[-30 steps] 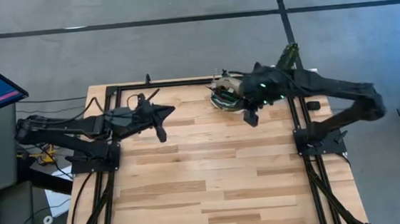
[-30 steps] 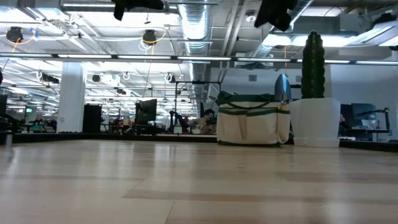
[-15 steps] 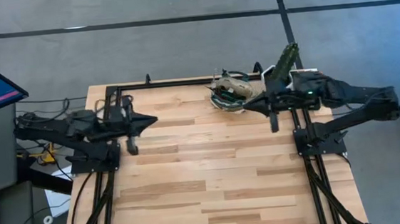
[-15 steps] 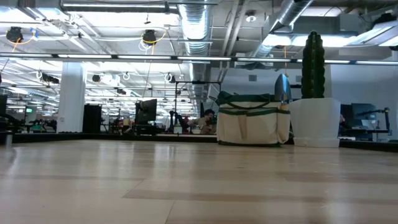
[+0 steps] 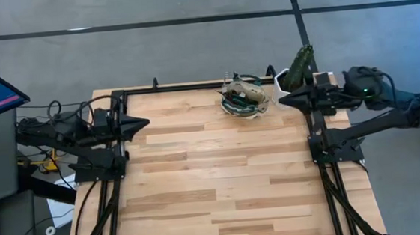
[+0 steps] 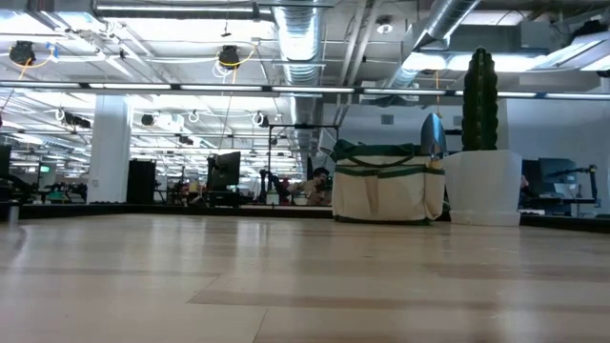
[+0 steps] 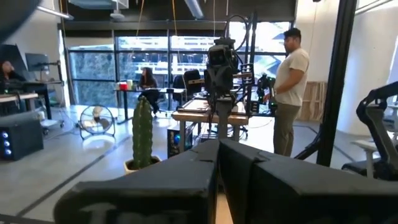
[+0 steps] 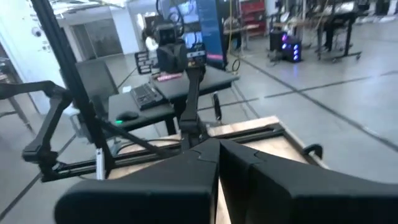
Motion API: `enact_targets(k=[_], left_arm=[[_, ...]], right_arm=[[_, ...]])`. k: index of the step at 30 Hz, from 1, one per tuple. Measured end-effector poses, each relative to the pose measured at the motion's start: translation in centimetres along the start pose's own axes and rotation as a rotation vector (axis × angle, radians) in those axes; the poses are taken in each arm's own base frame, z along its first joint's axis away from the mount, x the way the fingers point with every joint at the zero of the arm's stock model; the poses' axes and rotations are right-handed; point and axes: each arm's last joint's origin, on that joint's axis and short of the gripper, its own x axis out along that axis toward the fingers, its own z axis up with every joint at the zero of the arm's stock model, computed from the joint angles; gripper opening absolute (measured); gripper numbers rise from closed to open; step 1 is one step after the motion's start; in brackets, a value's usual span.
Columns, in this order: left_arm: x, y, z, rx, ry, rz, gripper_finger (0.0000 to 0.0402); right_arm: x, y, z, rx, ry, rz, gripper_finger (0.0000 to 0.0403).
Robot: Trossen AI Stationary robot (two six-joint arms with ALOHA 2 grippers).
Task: Pick & Place Garden tools in Gardening bag
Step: Return to Home Position
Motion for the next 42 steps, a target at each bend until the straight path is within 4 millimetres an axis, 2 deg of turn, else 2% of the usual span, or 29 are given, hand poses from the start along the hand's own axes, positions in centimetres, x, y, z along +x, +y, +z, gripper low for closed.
enact_targets(k=[10, 19, 29, 42], left_arm=[[-0.4, 0.2, 0.2, -0.004, -0.010, 0.007, 0.0001], [-3.8, 2.0, 1.5, -0.052, -0.094, 0.024, 0.0001], [-6.0, 3.1, 0.9, -0.018, -0.033, 0.044, 0.0001], [-9.0, 4.6, 0.9, -0.015, -0.073, 0.065, 0.0001]], right_arm=[[-1.9, -0.1, 0.4, -0.008, -0.056, 0.008, 0.0000], [-3.2, -0.4, 0.2, -0.046, -0.045, -0.015, 0.0000], [-5.6, -1.0, 0.0, -0.069, -0.062, -0.065, 0.0000], [-8.5, -1.3, -1.2, -0.066, -0.087, -0.058, 0.0000]])
